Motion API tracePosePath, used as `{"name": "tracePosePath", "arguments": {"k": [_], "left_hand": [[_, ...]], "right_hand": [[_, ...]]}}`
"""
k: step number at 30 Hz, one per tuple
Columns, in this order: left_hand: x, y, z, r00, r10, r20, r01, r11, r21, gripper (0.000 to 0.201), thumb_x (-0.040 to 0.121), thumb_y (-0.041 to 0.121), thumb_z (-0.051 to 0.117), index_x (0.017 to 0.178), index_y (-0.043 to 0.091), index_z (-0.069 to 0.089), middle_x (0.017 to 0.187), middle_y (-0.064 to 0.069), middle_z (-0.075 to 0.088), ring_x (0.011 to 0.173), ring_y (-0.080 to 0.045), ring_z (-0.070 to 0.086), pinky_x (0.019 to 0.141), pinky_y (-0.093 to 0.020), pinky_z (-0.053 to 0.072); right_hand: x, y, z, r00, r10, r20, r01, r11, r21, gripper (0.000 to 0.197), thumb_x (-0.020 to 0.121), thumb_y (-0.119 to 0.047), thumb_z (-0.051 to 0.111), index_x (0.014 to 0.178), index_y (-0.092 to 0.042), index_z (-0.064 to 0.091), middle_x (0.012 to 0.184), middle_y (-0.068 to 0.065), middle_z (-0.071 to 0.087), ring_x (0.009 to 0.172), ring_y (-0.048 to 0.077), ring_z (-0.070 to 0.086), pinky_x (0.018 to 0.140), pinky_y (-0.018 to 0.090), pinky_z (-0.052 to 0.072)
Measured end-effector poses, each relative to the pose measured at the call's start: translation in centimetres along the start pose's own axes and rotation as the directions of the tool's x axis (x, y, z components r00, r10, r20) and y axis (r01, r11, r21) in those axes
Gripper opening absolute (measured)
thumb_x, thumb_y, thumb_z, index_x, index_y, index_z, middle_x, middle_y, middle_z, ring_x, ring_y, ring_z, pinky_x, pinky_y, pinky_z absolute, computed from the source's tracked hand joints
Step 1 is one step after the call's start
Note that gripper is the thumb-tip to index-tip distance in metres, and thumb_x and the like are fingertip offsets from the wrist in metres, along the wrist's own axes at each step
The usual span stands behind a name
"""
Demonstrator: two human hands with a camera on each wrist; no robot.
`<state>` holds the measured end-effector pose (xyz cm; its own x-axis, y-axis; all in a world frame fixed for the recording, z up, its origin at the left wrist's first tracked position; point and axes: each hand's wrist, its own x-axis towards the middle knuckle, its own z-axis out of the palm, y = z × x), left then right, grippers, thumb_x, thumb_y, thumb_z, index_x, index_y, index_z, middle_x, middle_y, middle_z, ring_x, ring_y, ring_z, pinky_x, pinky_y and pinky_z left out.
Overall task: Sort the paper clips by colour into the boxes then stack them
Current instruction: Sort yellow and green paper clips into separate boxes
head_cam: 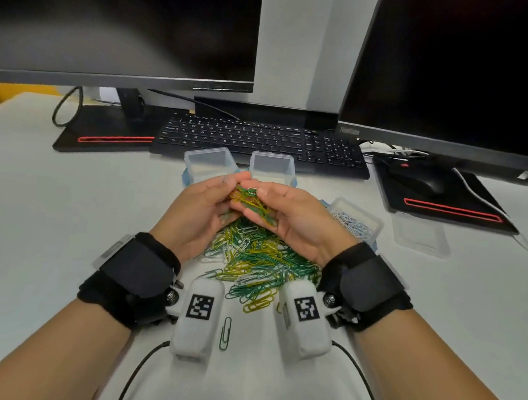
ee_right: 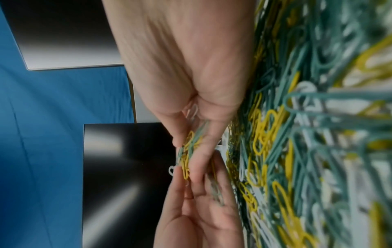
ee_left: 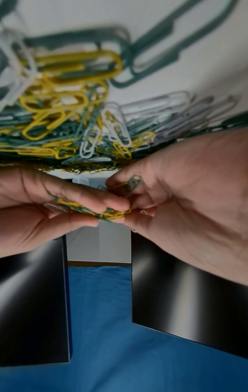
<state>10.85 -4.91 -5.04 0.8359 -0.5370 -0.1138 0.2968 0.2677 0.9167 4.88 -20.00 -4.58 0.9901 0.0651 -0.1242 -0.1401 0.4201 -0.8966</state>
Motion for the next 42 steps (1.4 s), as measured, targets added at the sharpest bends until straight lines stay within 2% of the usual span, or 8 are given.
{"name": "tracePosePath", "arguments": {"k": [3,7,16,21,28,34,37,42], "left_hand": [[0.1,-0.1,0.0,0.999,0.018,0.027,-0.018,1.0,0.005,0.031,0.099,0.016,0.04,0.119,0.014,0.064,0.114,-0.007,0.067,0.092,-0.014,0.063,0.088,-0.028,0.052],[0.3,-0.2,0.0,0.998,0.049,0.037,-0.045,0.994,-0.101,0.037,0.097,0.01,0.033,0.122,0.012,0.06,0.113,-0.005,0.069,0.096,-0.011,0.066,0.079,-0.022,0.055],[0.7,-0.2,-0.4,0.99,-0.009,-0.143,-0.031,0.961,-0.275,0.035,0.089,-0.005,0.031,0.11,0.003,0.059,0.116,-0.016,0.067,0.109,-0.022,0.065,0.093,-0.029,0.051],[0.4,0.0,0.1,0.983,0.021,-0.184,-0.052,0.985,-0.165,0.016,0.089,0.001,0.051,0.101,0.003,0.061,0.09,-0.007,0.065,0.088,-0.015,0.065,0.076,-0.018,0.054],[-0.6,-0.1,1.3,0.993,0.117,-0.026,-0.112,0.982,0.15,0.01,0.091,0.015,0.057,0.087,0.008,0.063,0.071,0.001,0.06,0.064,-0.008,0.053,0.055,-0.015,0.044],[-0.4,0.0,0.8,0.977,0.2,-0.072,-0.174,0.947,0.269,0.014,0.093,0.011,0.055,0.085,0.007,0.065,0.063,0.003,0.059,0.055,-0.008,0.045,0.054,-0.015,0.041],[-0.5,0.1,0.6,0.972,0.213,-0.1,-0.18,0.948,0.264,0.01,0.092,0.01,0.058,0.086,0.006,0.065,0.065,-0.001,0.061,0.057,-0.01,0.046,0.057,-0.019,0.04],[-0.4,0.3,0.5,0.963,0.226,-0.148,-0.186,0.951,0.245,0.009,0.091,0.008,0.058,0.084,0.007,0.064,0.063,0.003,0.065,0.058,-0.007,0.055,0.059,-0.017,0.045]], "right_hand": [[0.1,0.3,-0.3,0.998,-0.04,-0.039,0.038,0.998,-0.054,0.031,0.1,-0.01,0.046,0.126,-0.001,0.058,0.128,0.017,0.062,0.117,0.032,0.06,0.1,0.035,0.049],[0.2,0.4,-0.4,0.989,-0.127,-0.07,0.119,0.988,-0.101,0.034,0.103,-0.016,0.039,0.129,-0.002,0.057,0.125,0.016,0.064,0.116,0.029,0.061,0.1,0.036,0.049],[0.6,1.0,-0.7,0.974,-0.223,-0.043,0.206,0.948,-0.243,0.036,0.105,-0.015,0.034,0.139,-0.012,0.046,0.137,0.008,0.056,0.128,0.019,0.052,0.11,0.037,0.039],[0.6,1.2,-1.1,0.962,-0.272,-0.008,0.238,0.856,-0.459,0.043,0.1,-0.035,0.039,0.142,-0.03,0.041,0.141,-0.017,0.051,0.133,0.004,0.042,0.117,0.043,0.027],[0.4,1.3,-0.5,0.971,-0.237,0.045,0.234,0.884,-0.405,0.045,0.101,-0.023,0.037,0.146,-0.023,0.034,0.145,-0.004,0.048,0.136,0.014,0.043,0.117,0.044,0.027],[-0.2,0.3,0.2,0.993,-0.11,-0.035,0.108,0.992,-0.071,0.037,0.105,-0.012,0.034,0.14,-0.009,0.044,0.106,0.004,0.069,0.106,0.022,0.064,0.1,0.036,0.05],[-0.4,-0.3,0.1,0.983,-0.106,-0.148,0.102,0.994,-0.034,0.034,0.105,-0.012,0.033,0.133,-0.003,0.049,0.118,0.019,0.065,0.097,0.026,0.069,0.087,0.032,0.057],[-0.8,-0.5,0.4,0.998,-0.047,-0.041,0.043,0.995,-0.088,0.027,0.095,-0.011,0.056,0.12,-0.001,0.059,0.096,0.012,0.068,0.076,0.012,0.064,0.064,0.018,0.053]]}}
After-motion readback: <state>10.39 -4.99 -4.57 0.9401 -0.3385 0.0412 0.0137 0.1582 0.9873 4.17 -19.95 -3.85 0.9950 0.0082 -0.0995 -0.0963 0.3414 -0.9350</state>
